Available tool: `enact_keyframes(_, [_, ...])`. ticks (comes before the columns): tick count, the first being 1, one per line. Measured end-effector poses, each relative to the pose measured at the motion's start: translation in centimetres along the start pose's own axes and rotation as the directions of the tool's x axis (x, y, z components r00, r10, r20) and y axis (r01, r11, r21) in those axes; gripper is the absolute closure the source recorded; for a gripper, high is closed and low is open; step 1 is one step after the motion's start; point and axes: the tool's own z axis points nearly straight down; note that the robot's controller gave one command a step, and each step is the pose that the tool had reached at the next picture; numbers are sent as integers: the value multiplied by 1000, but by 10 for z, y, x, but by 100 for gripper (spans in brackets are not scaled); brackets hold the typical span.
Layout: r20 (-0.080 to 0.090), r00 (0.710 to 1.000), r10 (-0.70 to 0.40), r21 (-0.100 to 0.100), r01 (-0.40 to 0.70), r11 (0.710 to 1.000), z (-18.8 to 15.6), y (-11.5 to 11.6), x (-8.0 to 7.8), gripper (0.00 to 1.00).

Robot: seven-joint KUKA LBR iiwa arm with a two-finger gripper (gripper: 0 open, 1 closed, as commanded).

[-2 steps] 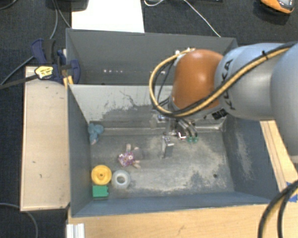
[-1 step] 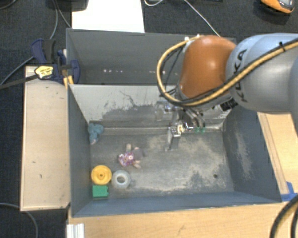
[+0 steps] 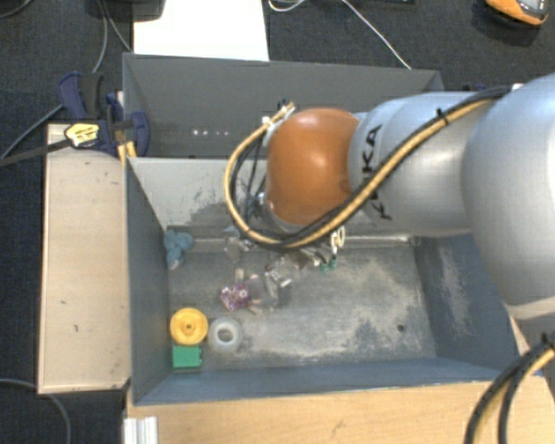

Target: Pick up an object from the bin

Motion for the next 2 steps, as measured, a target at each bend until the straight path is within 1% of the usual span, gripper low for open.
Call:
enact_keyframes(1, [7,1000,10,4,-11,1000,28,2,15,0])
enact_keyframes(2, [7,990,-141,1,141,990,28,33,-8,100])
